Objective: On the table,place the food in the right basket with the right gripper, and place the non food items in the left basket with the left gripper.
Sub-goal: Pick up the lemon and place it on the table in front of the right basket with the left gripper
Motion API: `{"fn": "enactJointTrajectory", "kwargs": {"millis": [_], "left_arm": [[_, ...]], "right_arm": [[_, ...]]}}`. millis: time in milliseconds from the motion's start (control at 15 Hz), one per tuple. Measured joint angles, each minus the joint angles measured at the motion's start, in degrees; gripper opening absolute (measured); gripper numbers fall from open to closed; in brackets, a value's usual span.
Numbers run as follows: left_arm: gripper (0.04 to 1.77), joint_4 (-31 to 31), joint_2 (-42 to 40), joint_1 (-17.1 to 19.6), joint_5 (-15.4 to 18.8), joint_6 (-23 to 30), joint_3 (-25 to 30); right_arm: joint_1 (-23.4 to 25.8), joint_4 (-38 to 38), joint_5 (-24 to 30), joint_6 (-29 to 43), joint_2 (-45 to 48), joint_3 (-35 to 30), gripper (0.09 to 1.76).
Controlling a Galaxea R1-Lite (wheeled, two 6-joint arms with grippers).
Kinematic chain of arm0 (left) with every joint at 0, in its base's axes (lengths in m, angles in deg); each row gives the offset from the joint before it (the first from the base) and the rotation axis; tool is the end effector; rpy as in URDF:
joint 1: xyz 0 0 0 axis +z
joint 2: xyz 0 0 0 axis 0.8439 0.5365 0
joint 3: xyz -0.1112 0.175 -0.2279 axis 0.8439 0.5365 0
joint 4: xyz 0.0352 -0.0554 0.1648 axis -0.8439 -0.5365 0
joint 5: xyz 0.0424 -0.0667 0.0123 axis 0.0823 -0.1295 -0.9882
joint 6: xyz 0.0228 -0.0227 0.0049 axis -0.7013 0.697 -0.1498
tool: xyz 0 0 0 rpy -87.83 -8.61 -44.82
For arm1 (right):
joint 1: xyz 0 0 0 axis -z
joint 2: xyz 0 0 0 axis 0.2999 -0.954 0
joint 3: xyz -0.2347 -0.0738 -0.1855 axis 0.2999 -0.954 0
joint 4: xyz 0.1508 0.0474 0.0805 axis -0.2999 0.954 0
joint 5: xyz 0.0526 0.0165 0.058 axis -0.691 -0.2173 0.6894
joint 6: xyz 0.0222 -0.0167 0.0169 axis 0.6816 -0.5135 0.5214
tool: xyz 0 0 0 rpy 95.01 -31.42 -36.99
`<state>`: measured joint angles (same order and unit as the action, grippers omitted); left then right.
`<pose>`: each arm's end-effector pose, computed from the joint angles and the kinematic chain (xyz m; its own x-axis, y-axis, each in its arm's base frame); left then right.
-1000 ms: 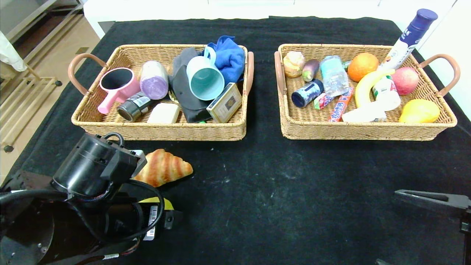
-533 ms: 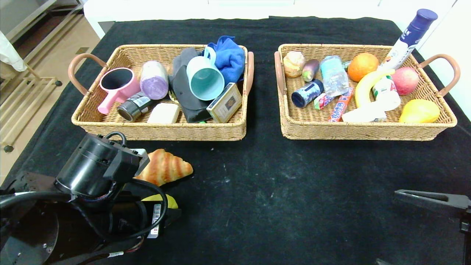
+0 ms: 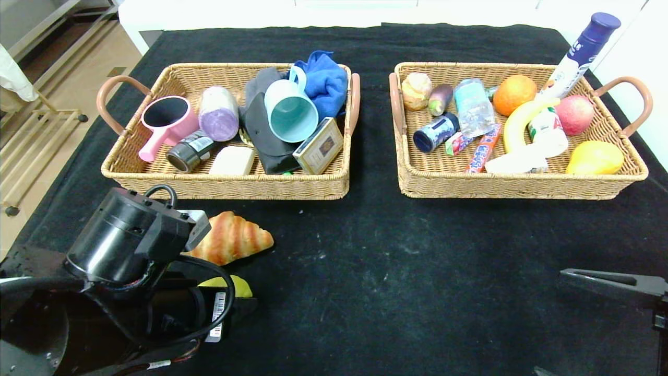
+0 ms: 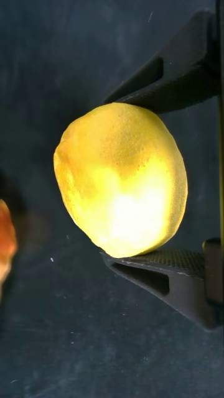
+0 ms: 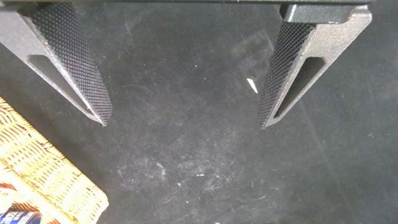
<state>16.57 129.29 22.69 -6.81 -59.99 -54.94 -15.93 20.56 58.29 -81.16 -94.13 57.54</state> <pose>0.1736 -0.1078 0.2026 0.6981 -0.0815 -0.7113 0.0537 0.9967 -0.0615 0.0935 0.0711 0.2084 0.6589 0.7303 -0.1804 -0.7401 0.5863 -0.3295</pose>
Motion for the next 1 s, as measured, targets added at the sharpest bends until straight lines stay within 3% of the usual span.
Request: {"fn": "enactJointTrajectory", "kwargs": {"millis": [400,1000], "left_arm": [[1.25,0.3,-1.3,-7.7,-0.2,-1.1,-5.1],[1.24,3.2,14.4,-21.4,-6.6,-1.0,-19.1]], "right_arm": [[3.6,-0.2,0.1,1.3,0.4,2.5,1.71],[8.6,0.0,0.5,6.1,1.8,6.6,1.71]]}}
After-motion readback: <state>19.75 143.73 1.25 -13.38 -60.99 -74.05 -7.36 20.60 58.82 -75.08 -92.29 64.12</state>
